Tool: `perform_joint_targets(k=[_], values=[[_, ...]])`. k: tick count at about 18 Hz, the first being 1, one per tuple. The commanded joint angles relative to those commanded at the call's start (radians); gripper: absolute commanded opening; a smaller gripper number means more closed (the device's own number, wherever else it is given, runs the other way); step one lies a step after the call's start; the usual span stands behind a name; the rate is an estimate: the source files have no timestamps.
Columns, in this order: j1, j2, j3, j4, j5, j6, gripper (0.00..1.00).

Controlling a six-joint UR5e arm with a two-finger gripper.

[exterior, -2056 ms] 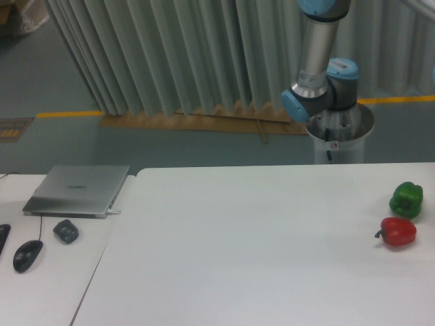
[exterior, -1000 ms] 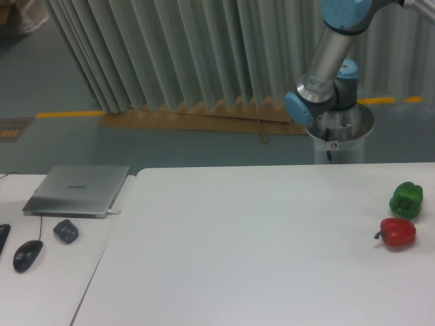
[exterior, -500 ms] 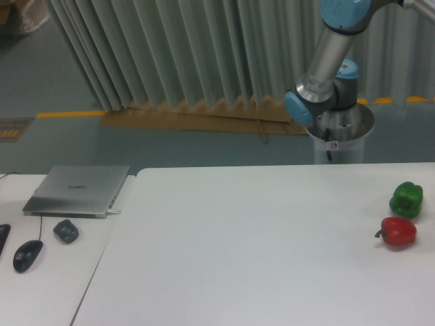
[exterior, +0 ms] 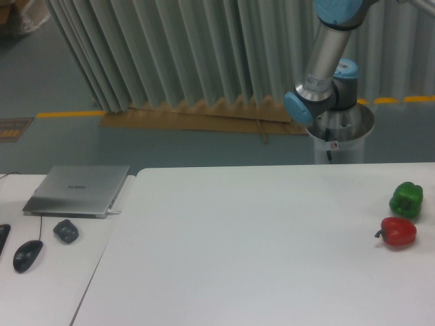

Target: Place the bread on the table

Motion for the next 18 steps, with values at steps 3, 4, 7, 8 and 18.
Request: perform_joint_targets(k=[3, 4, 7, 8, 18], values=[[-0.02, 0.003, 0.012, -0.014, 0.002, -0.049, 0.33], [-0.022, 0.003, 0.014, -0.017, 0.002, -0.054, 0.33], [-0.044, 0.009, 0.035, -0.06, 0.002, -0.092, 0.33], [-0.073, 0.012, 0.041, -0.066, 0.0, -0.153, 0.33], [-0.29, 0.043, 0.041, -0.077, -0.023, -0.454, 0.33]])
